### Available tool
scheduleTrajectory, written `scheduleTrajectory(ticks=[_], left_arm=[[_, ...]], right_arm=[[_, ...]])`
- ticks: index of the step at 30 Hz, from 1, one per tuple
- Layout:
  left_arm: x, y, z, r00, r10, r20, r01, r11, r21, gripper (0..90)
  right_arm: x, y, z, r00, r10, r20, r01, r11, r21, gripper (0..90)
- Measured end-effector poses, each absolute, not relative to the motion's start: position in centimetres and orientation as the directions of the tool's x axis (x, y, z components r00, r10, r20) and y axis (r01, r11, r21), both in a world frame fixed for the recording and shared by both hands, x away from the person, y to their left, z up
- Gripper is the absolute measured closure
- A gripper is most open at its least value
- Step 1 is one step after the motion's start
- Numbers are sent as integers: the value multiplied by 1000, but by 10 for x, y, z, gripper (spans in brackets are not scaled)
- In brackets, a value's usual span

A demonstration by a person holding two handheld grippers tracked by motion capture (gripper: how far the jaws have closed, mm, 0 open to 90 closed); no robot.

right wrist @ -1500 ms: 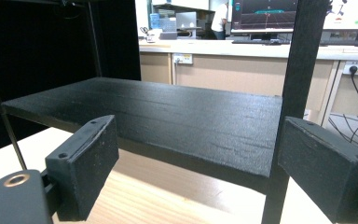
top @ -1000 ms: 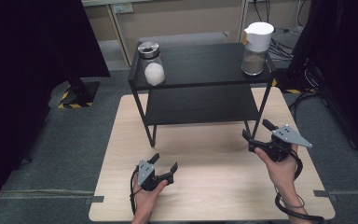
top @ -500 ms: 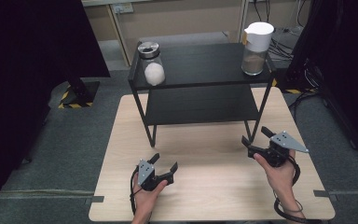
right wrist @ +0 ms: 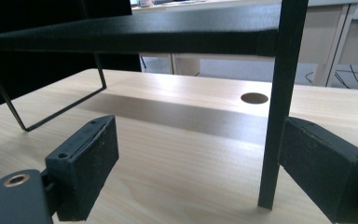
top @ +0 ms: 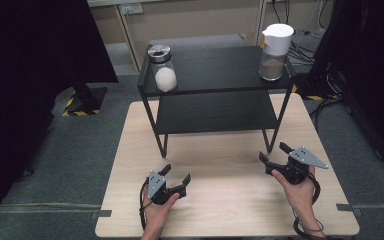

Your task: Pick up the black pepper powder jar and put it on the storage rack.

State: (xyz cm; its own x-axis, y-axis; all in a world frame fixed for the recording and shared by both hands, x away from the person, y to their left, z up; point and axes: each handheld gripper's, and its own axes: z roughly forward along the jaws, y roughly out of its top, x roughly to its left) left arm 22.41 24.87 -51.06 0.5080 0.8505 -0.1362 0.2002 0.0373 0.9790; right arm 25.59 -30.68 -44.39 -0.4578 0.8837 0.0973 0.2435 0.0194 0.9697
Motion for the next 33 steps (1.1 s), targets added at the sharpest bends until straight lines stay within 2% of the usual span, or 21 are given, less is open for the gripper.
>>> scheduleTrajectory(ticks=[20,33], left_arm=[[224,249,-511,509,850,-139,200,40,979,137],[226,251,-510,516,845,-143,206,39,978,139]], right_arm=[[243,-301,-485,-470,882,38,242,88,966,124],[240,-304,-491,-484,874,34,220,83,972,122]])
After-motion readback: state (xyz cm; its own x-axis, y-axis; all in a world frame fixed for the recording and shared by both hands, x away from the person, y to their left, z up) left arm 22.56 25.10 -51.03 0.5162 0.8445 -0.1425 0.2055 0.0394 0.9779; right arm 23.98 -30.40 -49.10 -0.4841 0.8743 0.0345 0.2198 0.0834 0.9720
